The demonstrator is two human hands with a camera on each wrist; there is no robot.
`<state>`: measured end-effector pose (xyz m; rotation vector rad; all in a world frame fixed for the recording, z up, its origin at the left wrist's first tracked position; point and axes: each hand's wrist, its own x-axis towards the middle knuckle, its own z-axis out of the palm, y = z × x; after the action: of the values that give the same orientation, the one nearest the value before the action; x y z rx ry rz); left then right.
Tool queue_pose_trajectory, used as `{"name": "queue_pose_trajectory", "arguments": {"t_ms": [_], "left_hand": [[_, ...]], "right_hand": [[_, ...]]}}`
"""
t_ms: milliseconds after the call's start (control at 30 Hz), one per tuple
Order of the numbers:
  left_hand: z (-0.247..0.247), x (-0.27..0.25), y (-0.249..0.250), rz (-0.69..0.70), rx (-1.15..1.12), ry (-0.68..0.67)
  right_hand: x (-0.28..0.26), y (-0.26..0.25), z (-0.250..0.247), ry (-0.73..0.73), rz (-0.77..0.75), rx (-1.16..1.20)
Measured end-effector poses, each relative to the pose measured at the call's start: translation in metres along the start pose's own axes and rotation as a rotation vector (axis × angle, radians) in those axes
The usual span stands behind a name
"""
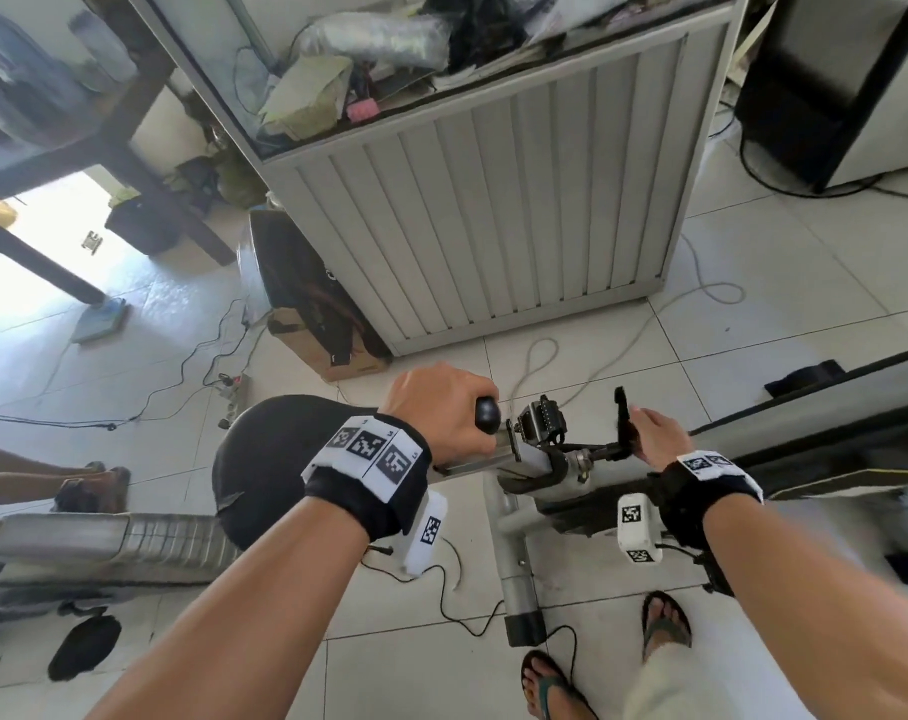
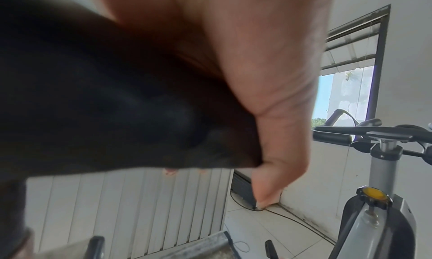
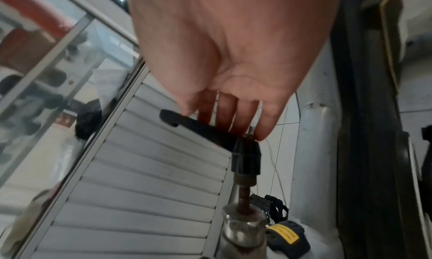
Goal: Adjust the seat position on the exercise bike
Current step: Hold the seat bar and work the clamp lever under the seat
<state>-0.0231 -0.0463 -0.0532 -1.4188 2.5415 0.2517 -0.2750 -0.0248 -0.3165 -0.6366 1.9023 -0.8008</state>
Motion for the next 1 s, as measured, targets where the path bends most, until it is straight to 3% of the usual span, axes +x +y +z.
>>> {"name": "queue_pose_trajectory", "arguments": {"t_ms": [100, 233, 333, 467, 600, 700, 800, 933, 1000], "left_hand": [[-0.001, -0.001, 0.002, -0.002, 0.015, -0.003], [-0.001, 0.001, 0.003, -0.038, 0.012, -0.026], [-0.001, -0.002, 0.008, -0.088, 0.012, -0.039], [-0.006, -0.003, 0.013, -0.133, 0.016, -0.05], [-0.006, -0.002, 0.014, -0.151, 0.029, -0.057], [-0.007, -0.004, 0.015, -0.163, 0.027, -0.059], [-0.006, -0.004, 0.015, -0.173, 0.019, -0.067], [-0.003, -0.002, 0.013, -0.164, 0.018, -0.066], [-0.002, -0.002, 0.012, -0.157, 0.028, -0.064]], "right_hand": [[-0.019, 0.013, -0.013, -0.054, 0.015, 0.124], [-0.039, 0.01, -0.024, -0.169, -0.129, 0.11], [-0.034, -0.001, -0.021, -0.177, -0.182, 0.137], [-0.039, -0.025, -0.022, -0.169, -0.239, 0.057], [-0.061, 0.0, -0.032, -0.326, -0.385, -0.293], [-0.061, 0.027, -0.033, -0.275, -0.432, -0.488], [-0.046, 0.014, -0.02, -0.27, -0.327, -0.614], [-0.027, 0.001, -0.011, -0.125, -0.203, -0.644], [-0.029, 0.013, -0.015, -0.058, -0.228, -0.555]]}}
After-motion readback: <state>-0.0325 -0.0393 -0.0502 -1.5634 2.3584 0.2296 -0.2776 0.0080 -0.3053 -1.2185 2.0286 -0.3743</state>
